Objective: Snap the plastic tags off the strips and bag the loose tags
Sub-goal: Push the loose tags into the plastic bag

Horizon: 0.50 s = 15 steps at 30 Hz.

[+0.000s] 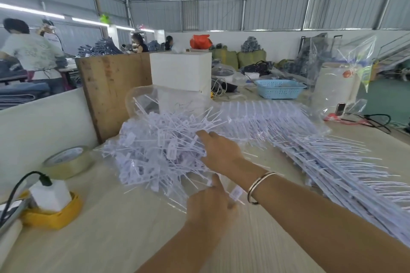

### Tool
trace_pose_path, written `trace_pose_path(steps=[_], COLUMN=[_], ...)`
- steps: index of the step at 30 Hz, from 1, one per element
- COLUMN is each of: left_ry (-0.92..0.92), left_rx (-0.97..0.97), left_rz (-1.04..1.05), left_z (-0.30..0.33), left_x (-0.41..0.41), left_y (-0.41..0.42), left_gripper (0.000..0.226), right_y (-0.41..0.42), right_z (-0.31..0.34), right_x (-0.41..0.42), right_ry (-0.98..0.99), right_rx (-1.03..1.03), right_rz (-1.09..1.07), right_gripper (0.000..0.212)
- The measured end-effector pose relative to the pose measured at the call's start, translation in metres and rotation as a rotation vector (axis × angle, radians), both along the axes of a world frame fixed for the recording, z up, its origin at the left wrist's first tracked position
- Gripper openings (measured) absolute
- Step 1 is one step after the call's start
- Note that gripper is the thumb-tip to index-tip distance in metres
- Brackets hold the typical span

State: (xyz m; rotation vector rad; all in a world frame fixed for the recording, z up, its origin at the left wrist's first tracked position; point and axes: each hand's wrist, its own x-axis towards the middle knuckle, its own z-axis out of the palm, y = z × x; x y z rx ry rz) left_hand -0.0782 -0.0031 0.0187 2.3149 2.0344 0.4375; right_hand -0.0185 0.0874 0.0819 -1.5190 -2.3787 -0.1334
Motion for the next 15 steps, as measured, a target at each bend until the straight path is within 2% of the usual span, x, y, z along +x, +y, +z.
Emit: trace_pose_path(steps=[2,4,7,9,11,14,15], left_ry=[0.05,0.1,0.192,0.378,0.406,0.497,0.427], left_rx=[-0.03,0.003,0.164,0.148,0.181,0.138,0.111], left_rz=[0.035,-0.009,-0.251,-0.354,-0.361,-0.448,-0.476], left_z=[-0.001,-0.003,-0.001,0.004,0.001,0.009,0.011], left_x=[-0.003,-0.003,-0.001,-0.002,-0.006,-0.011,-0.018], left_y=[0.007,0.014,0.008,-0.002,0.0,-0.009,-0.01], left_gripper=[0.04,0.029,0.013,0.037,0.046,0.037,0.027], right_y=[0.002,0.003,0.006,0.011,0.017,0.029,0.031], right_z=[0.002,0.002,-0.003,-0.006,-0.009,-0.021,-0.026], right_x=[-0.002,-0.007,-0.025,-0.04,-0.051,-0.046,-0.039], right_ry=[-0.013,0.007,0.092,0.138,0.132,0.045,0.019], right_rx=[0.033,0.031,0.03,0.042,0.078,0.124,0.122], right_rz=[0.04,0.065,0.095,0.098,0.1,0.085,0.083], right_gripper=[0.054,0.058,0.06,0.061,0.063,0.075,0.079])
